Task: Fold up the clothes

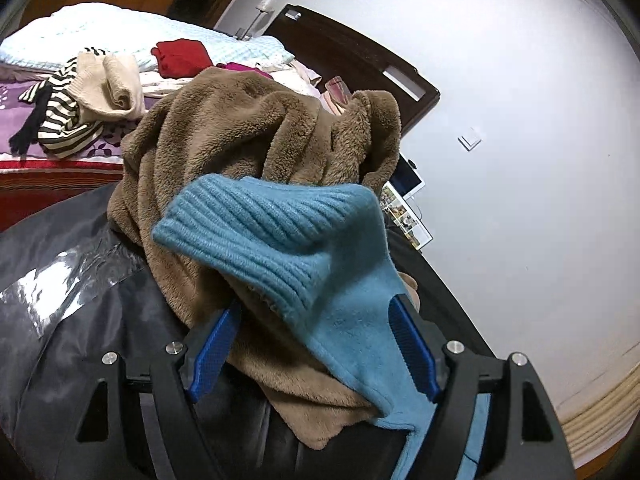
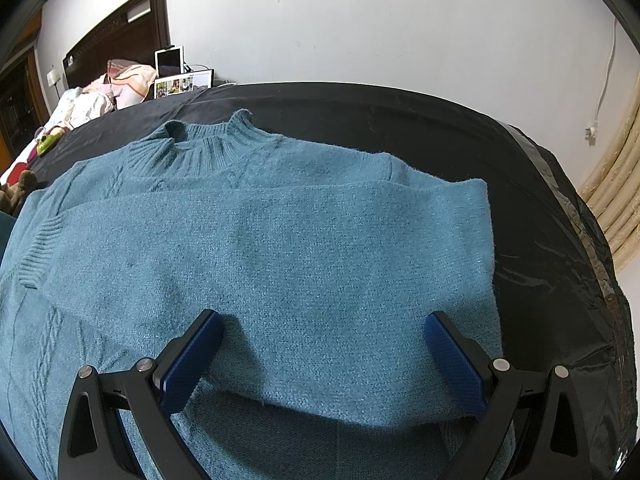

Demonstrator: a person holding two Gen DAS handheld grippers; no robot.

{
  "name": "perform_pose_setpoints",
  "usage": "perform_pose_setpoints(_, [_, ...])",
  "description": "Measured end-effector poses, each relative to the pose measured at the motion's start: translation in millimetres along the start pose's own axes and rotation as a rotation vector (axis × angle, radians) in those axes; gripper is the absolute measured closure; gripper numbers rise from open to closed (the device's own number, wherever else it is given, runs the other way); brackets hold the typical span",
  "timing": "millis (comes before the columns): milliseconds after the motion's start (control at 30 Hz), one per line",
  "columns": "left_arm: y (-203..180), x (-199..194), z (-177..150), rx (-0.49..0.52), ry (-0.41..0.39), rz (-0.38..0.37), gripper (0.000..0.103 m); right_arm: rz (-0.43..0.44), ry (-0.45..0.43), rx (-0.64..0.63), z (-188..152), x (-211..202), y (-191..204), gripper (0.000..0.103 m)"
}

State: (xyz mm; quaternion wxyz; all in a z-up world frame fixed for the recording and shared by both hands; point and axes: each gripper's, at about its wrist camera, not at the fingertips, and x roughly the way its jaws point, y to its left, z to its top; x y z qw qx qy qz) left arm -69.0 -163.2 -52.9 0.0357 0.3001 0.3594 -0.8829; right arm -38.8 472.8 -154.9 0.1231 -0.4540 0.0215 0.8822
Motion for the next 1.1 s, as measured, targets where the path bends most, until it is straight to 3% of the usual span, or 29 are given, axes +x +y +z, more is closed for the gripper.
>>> perform_pose_setpoints(67, [3,2,5,-0.013,0.001,-0.007,0.039,0.0,0.0,0.0,0,0,0,0.001])
perform_pose_setpoints(200, [10,-4,17,-0.047,-0.024,-0.016,0.05,0.0,0.0,0.0,0,0,0,0.001])
perform_pose_setpoints(367, [9,-9,25,-0.027,-0.034,0.0,0.083,0.0,0.0,0.0,0,-1,0,0.001])
perform_pose_setpoints(467, [3,-10,23,-0.001,-0.033,0.004,0.091,0.0,0.0,0.0,0,-1,0,0.001])
perform_pose_setpoints(600, [-11,-14,20,0.045,-0.045,0.011,0.092,-0.001,0.0,0.0,0,-1,0,0.001])
perform_pose_setpoints(867, [-78,-21,8,0.207,-0.097,0.004,0.093,-0.006,0.0,-0.004,0,-1,0,0.001])
perform_pose_setpoints(1100, [-157,-2,-30,0.361,-0.023,-0.109,0.093,-0.013,-0.001,-0.006,0,-3,2,0.001])
